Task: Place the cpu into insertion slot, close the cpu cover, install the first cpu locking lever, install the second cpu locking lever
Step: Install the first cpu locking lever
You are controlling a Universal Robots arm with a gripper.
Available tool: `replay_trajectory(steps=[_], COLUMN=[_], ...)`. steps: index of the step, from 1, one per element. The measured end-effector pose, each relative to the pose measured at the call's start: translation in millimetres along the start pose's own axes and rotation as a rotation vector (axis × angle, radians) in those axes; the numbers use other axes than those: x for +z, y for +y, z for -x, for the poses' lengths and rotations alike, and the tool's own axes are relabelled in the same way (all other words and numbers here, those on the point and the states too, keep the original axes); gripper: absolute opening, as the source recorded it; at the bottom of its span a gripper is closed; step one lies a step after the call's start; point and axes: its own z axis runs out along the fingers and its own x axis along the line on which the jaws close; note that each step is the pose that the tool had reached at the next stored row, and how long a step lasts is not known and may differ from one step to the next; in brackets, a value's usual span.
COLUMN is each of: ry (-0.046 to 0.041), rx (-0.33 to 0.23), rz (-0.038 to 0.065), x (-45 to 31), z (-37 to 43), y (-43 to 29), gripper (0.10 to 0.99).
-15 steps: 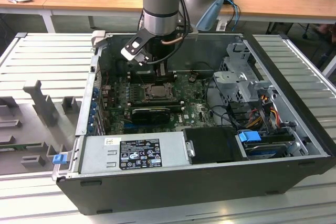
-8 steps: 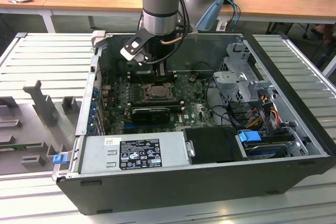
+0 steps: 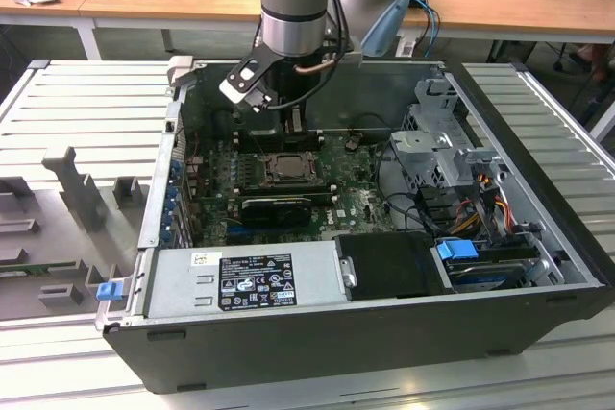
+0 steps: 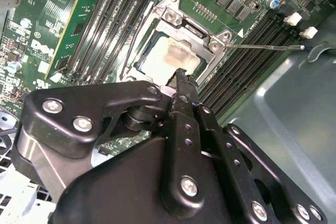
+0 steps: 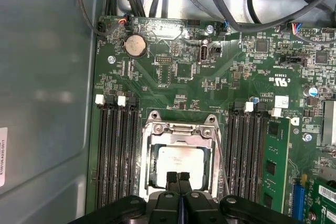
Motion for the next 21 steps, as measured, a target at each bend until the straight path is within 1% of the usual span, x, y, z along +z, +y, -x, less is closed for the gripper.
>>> replay_trajectory(steps=[1, 12, 17, 21], ry=[0.0000, 0.0003, 0.0003, 0.0003], rx=[0.000, 0.000, 0.000, 0.000], rz=[0.000, 0.000, 0.000, 0.000], x=[-2.4, -6.5, -11.3, -18.2], z=[-0.1, -0.2, -0.4, -0.7], y=[0.1, 0.2, 0.3, 0.3], gripper=[0.106, 0.106, 0.106, 0.106])
